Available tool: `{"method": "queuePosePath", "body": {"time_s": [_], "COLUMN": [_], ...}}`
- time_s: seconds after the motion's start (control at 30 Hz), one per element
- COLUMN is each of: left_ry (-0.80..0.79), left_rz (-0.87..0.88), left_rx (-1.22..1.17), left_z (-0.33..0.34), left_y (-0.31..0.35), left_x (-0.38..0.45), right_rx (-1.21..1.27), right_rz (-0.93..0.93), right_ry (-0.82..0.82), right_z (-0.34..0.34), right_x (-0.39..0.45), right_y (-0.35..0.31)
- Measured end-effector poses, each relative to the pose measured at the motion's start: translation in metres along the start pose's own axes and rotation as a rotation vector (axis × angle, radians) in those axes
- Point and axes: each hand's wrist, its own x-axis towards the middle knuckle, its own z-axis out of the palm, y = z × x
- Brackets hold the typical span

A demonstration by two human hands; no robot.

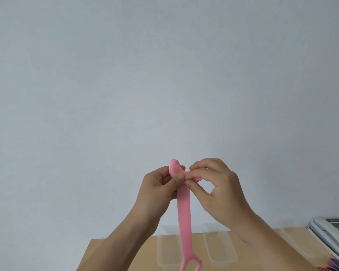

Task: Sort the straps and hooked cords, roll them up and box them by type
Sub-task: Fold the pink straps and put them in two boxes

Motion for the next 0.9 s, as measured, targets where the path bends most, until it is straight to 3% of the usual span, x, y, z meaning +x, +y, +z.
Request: {"method": "queuePosePath", "body": {"time_s": [0.23,0.43,0.9], "left_ry": [0.048,0.045,-0.123], "left_rz": [0.024,0.045,-0.082], "left_rx": [0.102,0.107,0.05], "left_z": [0.003,0.005,0.012], "left_y": [-0.002,-0.002,0.002], "left_x": [0.004,0.002,-0.004], "right_rx": [-0.151,-0.07,-0.124], "right_rz": [0.031,0.038,-0.031], "right_ry": [-0.115,-0.105,0.073], "right_z": [-0.003,-0.005,0.0], "right_x": [0.007,0.011,-0.006], "right_y": [0.0,-0.004,0.005]}}
